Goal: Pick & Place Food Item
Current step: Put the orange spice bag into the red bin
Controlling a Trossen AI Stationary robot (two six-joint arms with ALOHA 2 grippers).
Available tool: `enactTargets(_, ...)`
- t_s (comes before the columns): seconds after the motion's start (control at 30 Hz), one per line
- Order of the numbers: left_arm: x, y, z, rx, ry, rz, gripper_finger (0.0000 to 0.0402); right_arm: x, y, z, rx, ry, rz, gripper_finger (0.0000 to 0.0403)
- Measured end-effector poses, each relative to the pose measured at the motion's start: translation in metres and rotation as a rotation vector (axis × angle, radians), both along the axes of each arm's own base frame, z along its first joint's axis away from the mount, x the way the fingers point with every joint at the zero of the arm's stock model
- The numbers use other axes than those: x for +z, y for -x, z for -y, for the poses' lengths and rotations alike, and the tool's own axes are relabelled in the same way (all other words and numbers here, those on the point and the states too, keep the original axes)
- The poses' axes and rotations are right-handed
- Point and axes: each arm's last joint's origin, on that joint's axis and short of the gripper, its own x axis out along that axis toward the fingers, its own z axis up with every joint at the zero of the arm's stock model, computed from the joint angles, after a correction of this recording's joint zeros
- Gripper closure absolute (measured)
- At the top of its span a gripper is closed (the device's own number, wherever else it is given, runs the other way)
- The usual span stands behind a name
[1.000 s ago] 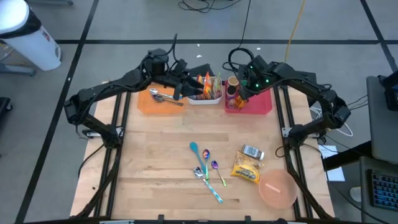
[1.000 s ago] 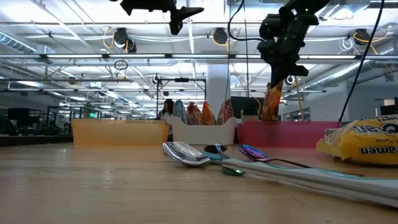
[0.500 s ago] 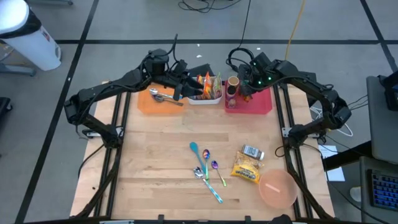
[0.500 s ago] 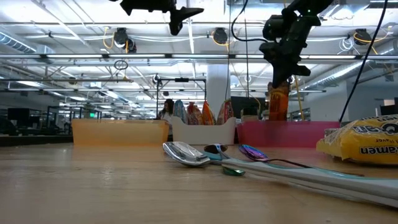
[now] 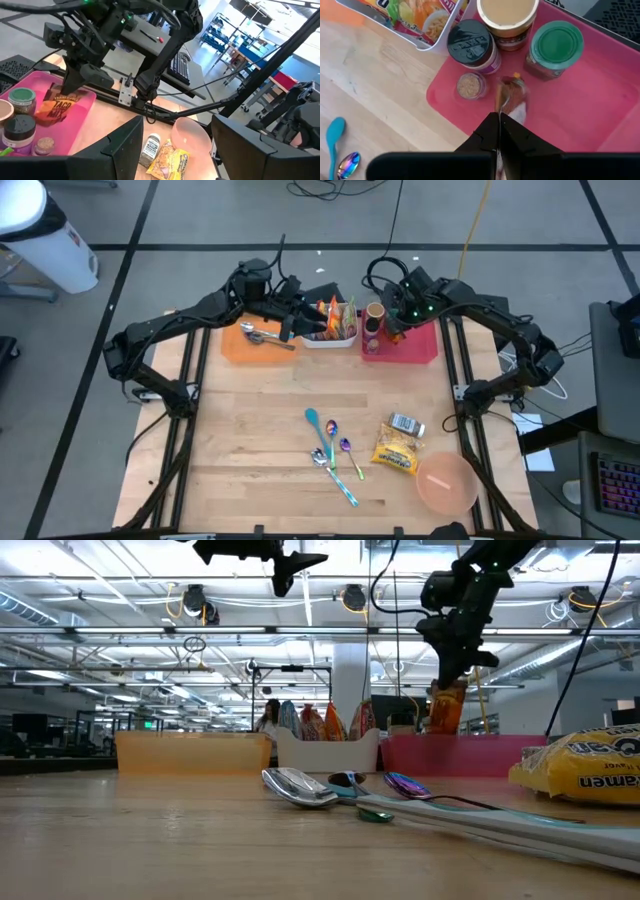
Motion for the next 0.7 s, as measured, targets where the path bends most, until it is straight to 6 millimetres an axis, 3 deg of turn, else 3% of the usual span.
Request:
enactTargets(0.43, 0.000, 0.000, 0.000, 0.000, 0.001, 0.000, 0.0158, -0.034, 0.000, -0.001, -0.040, -0.027, 0.003, 0.0403)
enactTargets(0.7, 0.000, 0.000, 0.000, -0.001, -0.004, 0.001, 0.0158, -0.038, -0.001, 0.000, -0.047, -0.014, 0.020, 0.0403)
